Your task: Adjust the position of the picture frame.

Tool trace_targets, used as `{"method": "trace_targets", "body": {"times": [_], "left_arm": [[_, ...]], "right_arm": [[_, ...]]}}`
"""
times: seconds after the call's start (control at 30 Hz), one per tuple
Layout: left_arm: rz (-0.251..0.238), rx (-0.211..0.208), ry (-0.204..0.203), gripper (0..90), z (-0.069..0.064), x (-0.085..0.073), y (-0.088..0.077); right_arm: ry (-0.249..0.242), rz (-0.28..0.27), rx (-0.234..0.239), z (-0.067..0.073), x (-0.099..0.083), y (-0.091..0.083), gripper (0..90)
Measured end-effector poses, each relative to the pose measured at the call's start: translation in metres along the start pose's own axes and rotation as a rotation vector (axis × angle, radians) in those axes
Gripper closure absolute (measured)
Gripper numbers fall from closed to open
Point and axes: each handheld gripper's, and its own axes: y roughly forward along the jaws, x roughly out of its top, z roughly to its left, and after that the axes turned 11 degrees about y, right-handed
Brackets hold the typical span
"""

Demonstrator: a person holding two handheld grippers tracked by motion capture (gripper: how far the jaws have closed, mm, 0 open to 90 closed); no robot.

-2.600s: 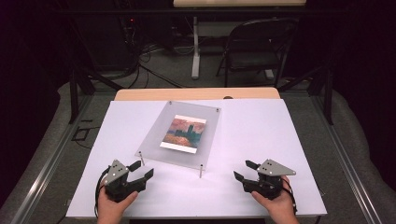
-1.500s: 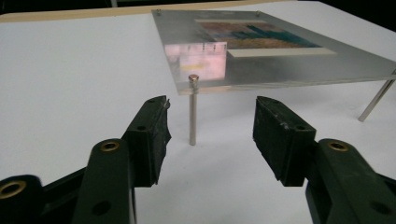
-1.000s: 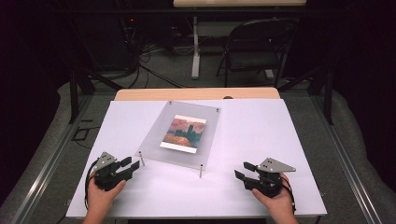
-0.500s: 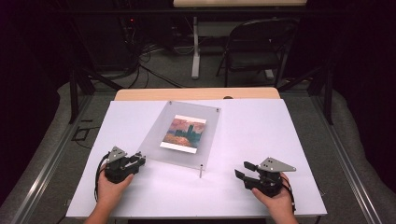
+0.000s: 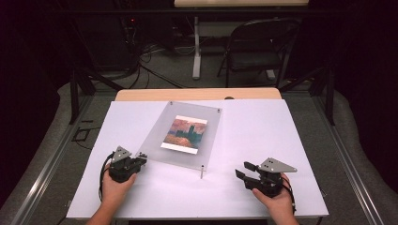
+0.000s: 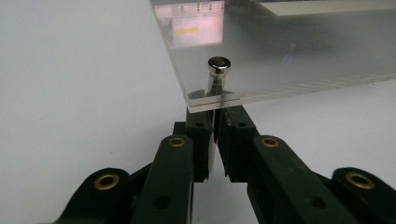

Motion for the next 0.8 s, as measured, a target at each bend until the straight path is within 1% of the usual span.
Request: {"method": "trace_targets", "body": {"times": [0.03, 0.07, 0.2, 0.3, 0.4, 0.47, 0.5, 0.6, 0.63, 0.7, 0.73, 0.77, 0.8], "left_arm": [[0.0, 0.0, 0.0, 84.0, 0.0, 0.0, 0.0], [-0.004, -0.007, -0.012, 84.0, 0.001, -0.001, 0.0], [-0.007, -0.009, -0.017, 84.7, 0.001, -0.001, 0.0], [-0.017, -0.025, -0.039, 84.7, 0.003, -0.001, 0.0], [-0.011, -0.033, -0.039, 84.9, 0.003, 0.0, -0.001], [-0.01, -0.041, -0.04, 84.9, 0.002, 0.0, -0.002], [-0.004, -0.048, -0.031, 85.0, 0.0, 0.002, -0.002], [0.006, -0.065, -0.023, 85.1, -0.002, 0.004, -0.005], [0.006, -0.065, -0.023, 85.1, -0.002, 0.004, -0.005], [-0.001, -0.077, -0.024, 85.1, -0.004, 0.006, -0.007], [-0.009, -0.084, -0.026, 85.2, -0.006, 0.01, -0.01], [-0.009, -0.084, -0.026, 85.2, -0.006, 0.01, -0.01], [-0.019, -0.093, -0.032, 85.2, -0.008, 0.012, -0.012]], "right_arm": [[0.0, 0.0, 0.0, 0.0, 0.0, 0.0, 50.8], [0.0, 0.0, 0.0, 0.0, 0.0, 0.0, 50.8], [0.0, 0.004, 0.003, 0.002, 0.0, 0.002, 51.2], [-0.002, 0.006, 0.011, 0.003, 0.0, 0.005, 51.3], [0.0, 0.013, 0.017, 0.005, 0.0, 0.007, 51.4], [-0.008, 0.013, 0.027, 0.007, 0.001, 0.011, 51.6], [-0.019, 0.018, 0.036, 0.009, 0.001, 0.014, 51.9], [-0.022, 0.031, 0.056, 0.014, 0.001, 0.021, 52.5], [-0.022, 0.031, 0.056, 0.014, 0.001, 0.021, 52.5], [-0.025, 0.039, 0.07, 0.016, 0.0, 0.026, 54.1], [-0.018, 0.051, 0.084, 0.018, 0.0, 0.029, 56.1], [-0.018, 0.051, 0.084, 0.018, 0.0, 0.029, 56.1], [-0.007, 0.057, 0.1, 0.019, -0.001, 0.032, 58.1]]}}
